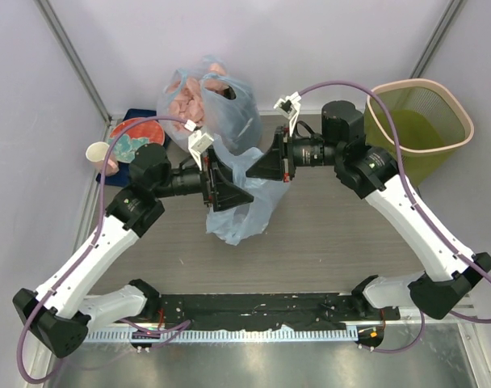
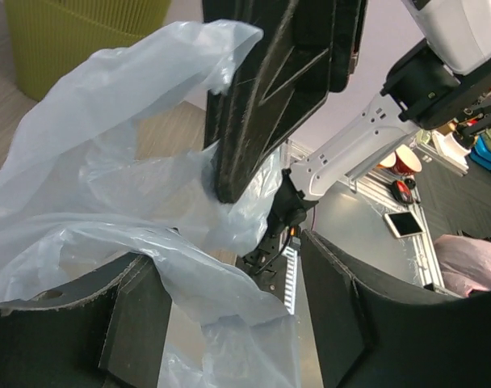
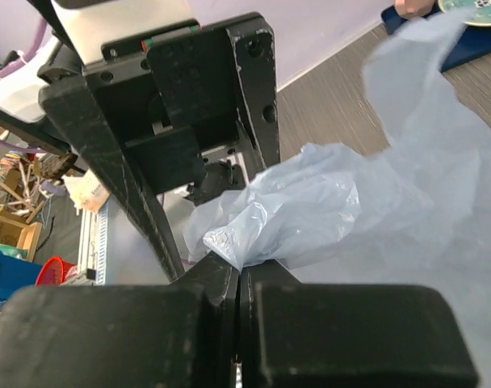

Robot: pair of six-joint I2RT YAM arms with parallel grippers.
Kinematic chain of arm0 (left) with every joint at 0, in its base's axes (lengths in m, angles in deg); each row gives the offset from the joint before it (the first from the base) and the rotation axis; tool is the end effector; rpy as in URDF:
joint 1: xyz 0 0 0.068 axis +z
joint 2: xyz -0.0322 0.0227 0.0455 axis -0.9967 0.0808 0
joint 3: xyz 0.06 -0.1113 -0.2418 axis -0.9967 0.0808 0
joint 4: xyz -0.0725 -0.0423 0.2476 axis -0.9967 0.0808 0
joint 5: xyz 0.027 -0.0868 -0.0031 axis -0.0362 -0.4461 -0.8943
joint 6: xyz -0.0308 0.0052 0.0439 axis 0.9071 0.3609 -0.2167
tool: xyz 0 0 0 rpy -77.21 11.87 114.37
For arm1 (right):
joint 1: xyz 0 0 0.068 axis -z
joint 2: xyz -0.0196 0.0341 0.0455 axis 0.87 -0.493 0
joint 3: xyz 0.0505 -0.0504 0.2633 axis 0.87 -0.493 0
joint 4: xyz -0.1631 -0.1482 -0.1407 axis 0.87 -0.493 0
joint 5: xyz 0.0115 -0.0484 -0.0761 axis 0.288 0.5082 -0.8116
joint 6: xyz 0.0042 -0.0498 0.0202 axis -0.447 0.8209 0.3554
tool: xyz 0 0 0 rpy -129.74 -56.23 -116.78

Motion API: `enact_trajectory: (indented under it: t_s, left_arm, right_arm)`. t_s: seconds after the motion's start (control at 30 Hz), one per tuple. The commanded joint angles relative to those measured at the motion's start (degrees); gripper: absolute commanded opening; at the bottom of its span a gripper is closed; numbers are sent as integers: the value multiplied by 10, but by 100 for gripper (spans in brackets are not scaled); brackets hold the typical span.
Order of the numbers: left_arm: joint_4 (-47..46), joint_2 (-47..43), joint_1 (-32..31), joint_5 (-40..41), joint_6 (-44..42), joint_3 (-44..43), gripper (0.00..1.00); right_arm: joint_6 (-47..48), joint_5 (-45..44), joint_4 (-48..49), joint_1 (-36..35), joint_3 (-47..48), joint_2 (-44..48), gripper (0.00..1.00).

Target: Put the trash bags into the trash bin

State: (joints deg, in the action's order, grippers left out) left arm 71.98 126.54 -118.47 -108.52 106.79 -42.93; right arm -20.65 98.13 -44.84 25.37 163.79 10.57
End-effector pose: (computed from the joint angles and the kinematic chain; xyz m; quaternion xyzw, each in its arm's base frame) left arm 0.1764 -0.1463 0.4143 0.3067 0.6471 -0.5734 0.3979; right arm 0.2070 0.1766 0.4631 -0.3417 0.6872 0.5265 0.3658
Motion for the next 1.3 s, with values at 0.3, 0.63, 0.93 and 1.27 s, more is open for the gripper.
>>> enact_trajectory:
  t_s: [0.3, 0.63, 0.93, 1.27]
  left_arm:
    - [-98, -2, -35, 100, -38, 26, 64]
    - [-28, -31, -11, 133, -30, 49, 0]
    - [89, -89, 116, 90, -72, 50, 0]
    - [112, -60, 179, 57, -54, -23, 0]
  right_arm:
    - [-67, 12, 85, -16, -20, -9, 1]
    - [-46, -10, 39, 27, 39, -18, 49]
    - [296, -317, -371, 191, 265, -38, 76]
    - [464, -564, -570, 287, 352, -130, 87]
